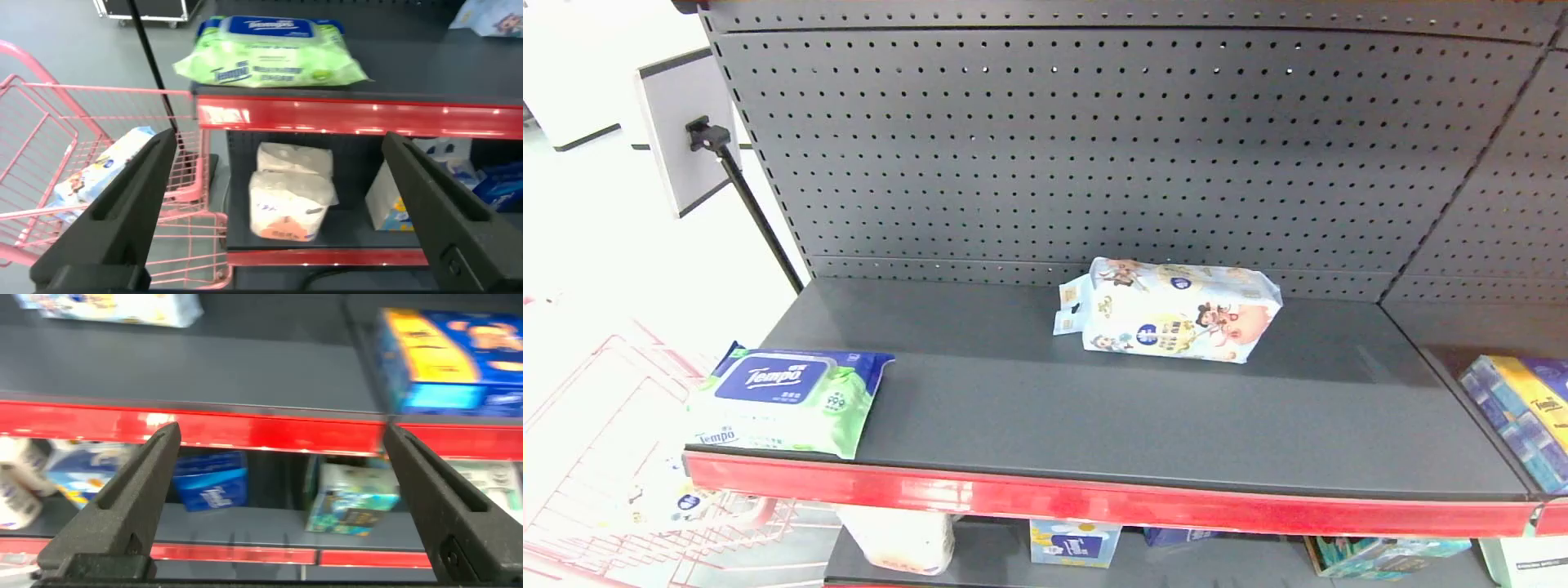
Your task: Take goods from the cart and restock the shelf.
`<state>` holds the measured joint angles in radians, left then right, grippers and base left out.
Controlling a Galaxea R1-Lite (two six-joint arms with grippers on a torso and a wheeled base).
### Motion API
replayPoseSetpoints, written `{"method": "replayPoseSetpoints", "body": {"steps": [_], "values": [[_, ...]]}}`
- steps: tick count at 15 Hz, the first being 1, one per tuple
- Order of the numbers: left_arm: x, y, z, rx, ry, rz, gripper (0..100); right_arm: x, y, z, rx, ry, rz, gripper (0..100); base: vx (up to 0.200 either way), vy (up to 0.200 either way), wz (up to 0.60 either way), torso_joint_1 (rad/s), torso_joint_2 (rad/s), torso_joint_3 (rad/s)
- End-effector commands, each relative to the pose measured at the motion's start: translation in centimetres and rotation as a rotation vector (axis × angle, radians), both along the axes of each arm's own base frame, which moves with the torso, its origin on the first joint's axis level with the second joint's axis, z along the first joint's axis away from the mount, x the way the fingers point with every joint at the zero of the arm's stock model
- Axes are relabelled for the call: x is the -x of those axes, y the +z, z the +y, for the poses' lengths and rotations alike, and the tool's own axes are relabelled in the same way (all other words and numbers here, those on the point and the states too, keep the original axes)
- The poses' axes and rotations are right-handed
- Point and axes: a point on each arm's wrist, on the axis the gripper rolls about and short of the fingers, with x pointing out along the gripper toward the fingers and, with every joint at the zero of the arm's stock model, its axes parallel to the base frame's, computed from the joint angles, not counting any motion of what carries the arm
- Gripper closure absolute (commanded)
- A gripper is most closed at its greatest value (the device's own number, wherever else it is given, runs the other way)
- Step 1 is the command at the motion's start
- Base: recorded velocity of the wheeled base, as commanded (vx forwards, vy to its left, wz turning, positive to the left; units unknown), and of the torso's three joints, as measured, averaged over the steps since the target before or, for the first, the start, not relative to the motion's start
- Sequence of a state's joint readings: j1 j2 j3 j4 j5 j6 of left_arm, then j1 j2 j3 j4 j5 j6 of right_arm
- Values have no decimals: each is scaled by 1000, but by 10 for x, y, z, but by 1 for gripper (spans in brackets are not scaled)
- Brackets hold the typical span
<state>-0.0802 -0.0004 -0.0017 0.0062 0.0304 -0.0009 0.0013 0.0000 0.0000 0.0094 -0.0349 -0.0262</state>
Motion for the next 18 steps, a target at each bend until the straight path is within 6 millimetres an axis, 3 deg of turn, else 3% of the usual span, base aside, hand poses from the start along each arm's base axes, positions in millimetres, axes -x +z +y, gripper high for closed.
{"method": "replayPoseSetpoints", "body": {"steps": [1, 18], "values": [[0, 0, 0, 1, 1, 1, 0, 0, 0, 0, 1, 0, 1, 0, 0, 200, 0, 7, 2, -2], [0, 0, 0, 1, 1, 1, 0, 0, 0, 0, 0, 0, 1, 0, 0, 200, 0, 3, 2, 3]]}}
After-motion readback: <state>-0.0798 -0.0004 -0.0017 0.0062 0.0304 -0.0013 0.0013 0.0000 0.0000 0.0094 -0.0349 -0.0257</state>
